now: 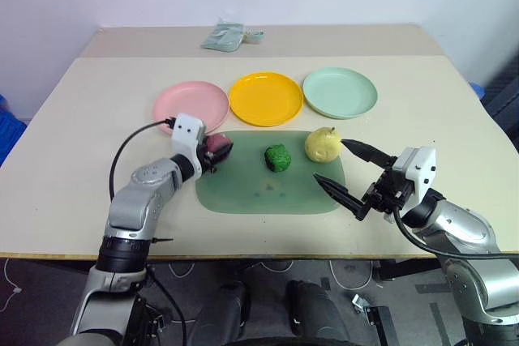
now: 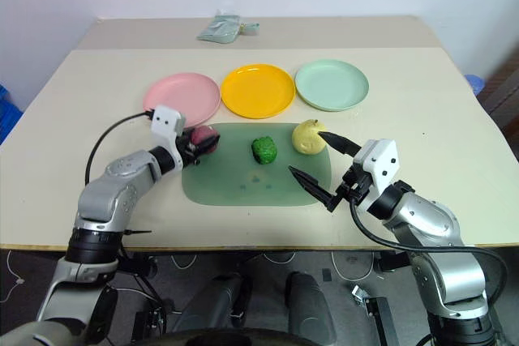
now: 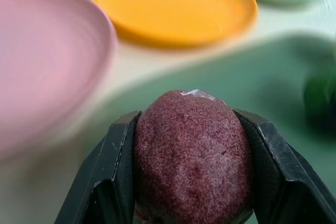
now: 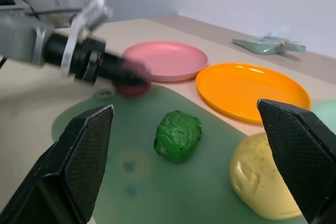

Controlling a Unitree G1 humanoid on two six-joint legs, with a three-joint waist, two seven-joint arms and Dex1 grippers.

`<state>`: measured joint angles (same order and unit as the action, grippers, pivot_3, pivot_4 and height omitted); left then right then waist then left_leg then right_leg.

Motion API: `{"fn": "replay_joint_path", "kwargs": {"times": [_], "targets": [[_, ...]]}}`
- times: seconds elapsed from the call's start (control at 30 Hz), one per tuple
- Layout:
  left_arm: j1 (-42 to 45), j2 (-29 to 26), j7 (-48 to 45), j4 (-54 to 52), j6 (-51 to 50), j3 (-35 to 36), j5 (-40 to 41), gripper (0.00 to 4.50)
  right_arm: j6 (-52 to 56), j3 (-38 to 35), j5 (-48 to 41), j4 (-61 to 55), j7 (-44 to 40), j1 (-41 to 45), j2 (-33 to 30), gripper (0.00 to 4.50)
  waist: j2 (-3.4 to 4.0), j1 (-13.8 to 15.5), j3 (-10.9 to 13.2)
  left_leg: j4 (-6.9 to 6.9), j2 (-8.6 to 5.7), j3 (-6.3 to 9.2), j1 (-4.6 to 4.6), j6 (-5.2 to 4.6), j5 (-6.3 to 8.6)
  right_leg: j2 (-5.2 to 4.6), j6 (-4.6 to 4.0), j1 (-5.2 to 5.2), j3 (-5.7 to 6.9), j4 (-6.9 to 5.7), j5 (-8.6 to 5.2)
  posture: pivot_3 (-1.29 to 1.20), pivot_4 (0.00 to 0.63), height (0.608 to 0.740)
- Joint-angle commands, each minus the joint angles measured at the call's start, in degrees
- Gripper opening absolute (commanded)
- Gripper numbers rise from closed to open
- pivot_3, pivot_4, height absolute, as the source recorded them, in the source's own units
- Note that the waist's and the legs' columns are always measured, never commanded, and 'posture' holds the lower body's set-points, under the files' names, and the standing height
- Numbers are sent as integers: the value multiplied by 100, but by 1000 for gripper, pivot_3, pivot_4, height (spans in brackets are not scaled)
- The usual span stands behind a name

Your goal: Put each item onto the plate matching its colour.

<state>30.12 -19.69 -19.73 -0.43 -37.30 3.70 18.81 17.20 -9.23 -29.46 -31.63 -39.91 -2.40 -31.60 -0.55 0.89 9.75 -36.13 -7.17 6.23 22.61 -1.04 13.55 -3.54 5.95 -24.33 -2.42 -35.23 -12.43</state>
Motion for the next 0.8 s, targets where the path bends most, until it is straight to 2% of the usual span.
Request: {"fn": "replay_joint_path", "kwargs": {"times": [0.03,0.13,0.3,0.4,0.57,0.8], "targets": [[577,-105,602,647,321,239,-482,2077,-138,38,41,-50,42,136,46,4500,1,-3,-1,1,0,0,0,-1,-1,0,0,0,0,0,0,0,150,740],[1161,-108,1068,1808,782,275,-883,2077,-176,63,71,43,85,247,63,4500,1,-7,-1,2,-2,-1,-1,-2,-2,1,1,-2,0,0,1,0,150,740],[1879,89,1170,3364,1535,332,-991,4457,-257,28,132,108,129,284,73,4500,-6,13,2,2,-5,0,1,-5,-4,0,2,-3,3,0,1,0,150,740],[1982,290,751,3408,1808,193,-907,4457,-280,-39,176,71,194,212,53,4500,-10,22,4,0,-7,0,3,-5,-4,-2,2,-3,4,0,2,0,150,740],[1520,493,-783,2401,1618,-218,-444,4457,-217,-92,217,-62,376,106,52,4500,-10,-11,5,1,-7,0,6,-5,-3,-4,2,-4,1,0,2,0,150,740],[998,510,-1815,1562,1567,-901,-447,4457,-196,-90,258,-202,573,-53,54,4500,-7,-15,3,1,-4,-1,4,-6,-5,-1,0,-10,-5,-10,2,0,150,740]]}}
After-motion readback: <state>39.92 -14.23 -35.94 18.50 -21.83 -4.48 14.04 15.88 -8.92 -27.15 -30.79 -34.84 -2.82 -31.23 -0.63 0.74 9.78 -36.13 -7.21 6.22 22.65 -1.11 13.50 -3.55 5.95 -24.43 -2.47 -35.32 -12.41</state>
